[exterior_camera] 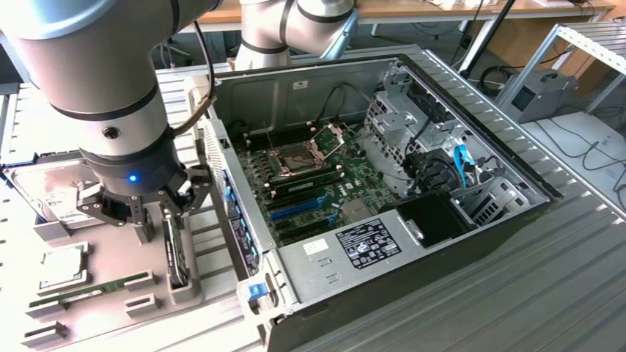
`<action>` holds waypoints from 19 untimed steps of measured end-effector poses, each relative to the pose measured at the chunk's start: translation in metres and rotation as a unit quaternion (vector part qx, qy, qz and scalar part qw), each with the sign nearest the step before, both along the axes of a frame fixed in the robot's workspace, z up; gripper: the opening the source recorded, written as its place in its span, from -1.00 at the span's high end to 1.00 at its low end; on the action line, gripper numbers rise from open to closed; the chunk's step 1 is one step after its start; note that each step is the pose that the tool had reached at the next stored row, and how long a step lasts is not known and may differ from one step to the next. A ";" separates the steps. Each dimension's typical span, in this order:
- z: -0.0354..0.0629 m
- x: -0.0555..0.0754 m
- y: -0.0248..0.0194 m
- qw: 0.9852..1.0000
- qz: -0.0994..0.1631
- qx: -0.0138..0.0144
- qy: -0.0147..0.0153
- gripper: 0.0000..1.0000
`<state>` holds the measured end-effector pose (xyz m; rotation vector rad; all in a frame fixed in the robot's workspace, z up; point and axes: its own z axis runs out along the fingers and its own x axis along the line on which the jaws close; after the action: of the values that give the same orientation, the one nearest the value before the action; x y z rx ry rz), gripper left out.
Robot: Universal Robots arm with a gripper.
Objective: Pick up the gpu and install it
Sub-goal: 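Pick up the gpu and move the gpu toward the slot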
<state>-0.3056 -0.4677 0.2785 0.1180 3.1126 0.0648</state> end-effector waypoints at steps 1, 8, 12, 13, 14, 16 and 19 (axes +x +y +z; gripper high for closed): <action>-0.0008 0.000 0.0000 1.000 0.000 0.000 0.000 0.16; -0.0044 0.000 0.0000 1.000 0.000 0.000 0.000 0.16; -0.0065 0.000 0.0000 1.000 0.000 0.000 0.000 0.16; -0.0070 0.000 0.0000 1.000 0.000 0.000 0.000 0.16; -0.0075 0.000 0.0000 1.000 0.000 0.000 0.000 0.16; -0.0088 0.000 0.0000 1.000 0.000 0.000 0.000 0.16; -0.0109 0.000 0.0000 1.000 0.000 0.000 0.000 0.16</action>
<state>-0.3056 -0.4677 0.2676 0.1179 3.1125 0.0650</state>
